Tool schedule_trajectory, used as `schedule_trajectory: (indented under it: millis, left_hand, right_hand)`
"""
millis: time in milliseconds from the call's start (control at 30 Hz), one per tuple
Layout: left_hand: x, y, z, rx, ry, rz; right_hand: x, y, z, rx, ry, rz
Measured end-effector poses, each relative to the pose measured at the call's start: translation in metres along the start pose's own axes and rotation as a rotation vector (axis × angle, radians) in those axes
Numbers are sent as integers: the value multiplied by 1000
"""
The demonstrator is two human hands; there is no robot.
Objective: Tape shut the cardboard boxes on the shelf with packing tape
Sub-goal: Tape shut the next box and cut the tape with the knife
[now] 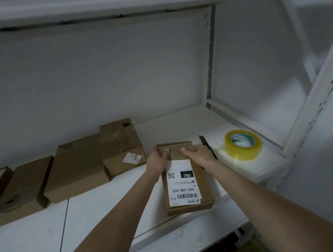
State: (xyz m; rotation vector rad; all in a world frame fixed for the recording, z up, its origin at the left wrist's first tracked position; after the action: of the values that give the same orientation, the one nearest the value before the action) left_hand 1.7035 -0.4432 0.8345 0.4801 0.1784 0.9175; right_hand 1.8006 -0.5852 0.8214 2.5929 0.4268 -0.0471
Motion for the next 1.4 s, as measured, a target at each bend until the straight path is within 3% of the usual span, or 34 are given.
schedule_trajectory:
  millis: [100,167,233,300,367,433,600,767,1067,1400]
  left_hand:
    - [-2,-4,-10,167,-38,31]
    - [-1,-8,-19,232,-53,18]
    - [1,-10,-27,209,-50,-8]
    - [3,-6,-32,149,-42,1]
    - [4,-2,-33,60,-42,19]
    - [0,-3,-33,-8,-51,5]
    - [-6,-12,-33,52,-171,59]
    - [-4,-12,-38,-31,-132,65]
    - [4,-12,-43,-43,-169,11]
    - [3,-12,-44,-8,-194,84]
  right_hand:
    - [6,1,4,-367,114,35]
    - [11,1,12,-509,128,3]
    - [19,18,7,-586,150,75]
    - [24,42,-8,-519,190,237]
    - [26,46,-21,-417,234,286]
    - [20,24,-30,-399,289,180]
    - [10,-43,-31,-672,382,-71]
    - [6,-60,-20,-892,452,-55]
    - [6,-62,-21,-863,448,-86]
    - [8,-64,-19,-927,457,-56]
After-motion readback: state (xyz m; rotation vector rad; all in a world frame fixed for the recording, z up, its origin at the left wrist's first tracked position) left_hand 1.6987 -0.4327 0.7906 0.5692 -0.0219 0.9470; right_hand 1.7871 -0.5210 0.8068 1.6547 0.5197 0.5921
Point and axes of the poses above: each hand's wrist, its own x-axis towards the middle knuckle, its own y-axis out of the back of the hand, z = x × y, the point moved 9 cm from there along x, towards the middle knuckle, and after that the axes turned 14 degrees about z, right-handed, at the moved point
